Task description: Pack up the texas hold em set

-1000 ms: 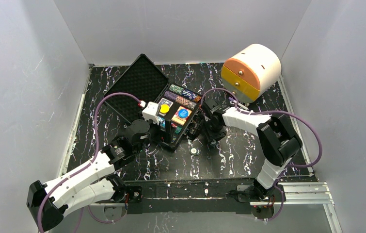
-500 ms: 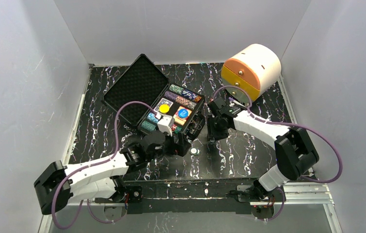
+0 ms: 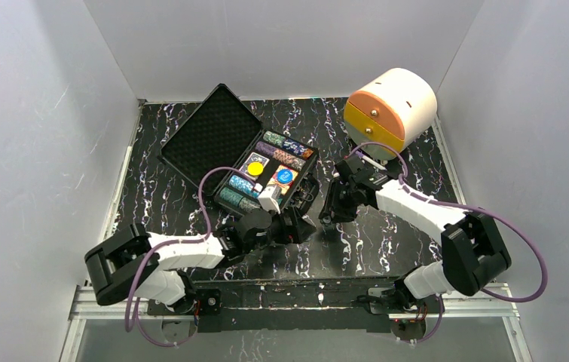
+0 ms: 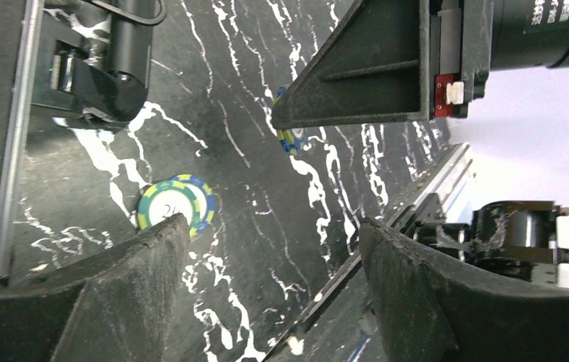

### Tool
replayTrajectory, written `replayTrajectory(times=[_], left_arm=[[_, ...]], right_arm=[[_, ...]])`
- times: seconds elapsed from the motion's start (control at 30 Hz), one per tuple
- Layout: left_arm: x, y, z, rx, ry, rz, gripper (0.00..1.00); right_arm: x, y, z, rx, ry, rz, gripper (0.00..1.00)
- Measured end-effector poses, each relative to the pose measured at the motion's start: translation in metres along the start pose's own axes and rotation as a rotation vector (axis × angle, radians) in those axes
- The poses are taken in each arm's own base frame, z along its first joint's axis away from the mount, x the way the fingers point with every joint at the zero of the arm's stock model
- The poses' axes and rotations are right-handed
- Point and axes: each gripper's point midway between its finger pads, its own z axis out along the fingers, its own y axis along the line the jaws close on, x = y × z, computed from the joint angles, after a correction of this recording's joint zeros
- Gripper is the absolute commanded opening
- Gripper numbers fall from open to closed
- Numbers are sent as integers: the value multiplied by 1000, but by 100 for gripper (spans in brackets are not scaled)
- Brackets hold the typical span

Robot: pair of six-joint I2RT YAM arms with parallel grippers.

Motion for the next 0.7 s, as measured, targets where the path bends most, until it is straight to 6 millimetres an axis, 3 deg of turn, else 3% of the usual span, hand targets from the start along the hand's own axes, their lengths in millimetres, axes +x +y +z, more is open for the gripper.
replayTrajectory(times=[0.17,0.4,0.57,0.7], left_arm=[[3,-6,12,25,-4,-81,65],[12,-2,31,18,1,-167,69],[5,-17,51,49,-16,-183,58],[5,-18,55,51,-31,-196,48]], right_arm=[[4,7,-6,-50,12,61,28],[12,17,-8,-111,57,106,29],[15,22,-7,-155,76,127,29],[15,21,-5,-168,81,149,29]])
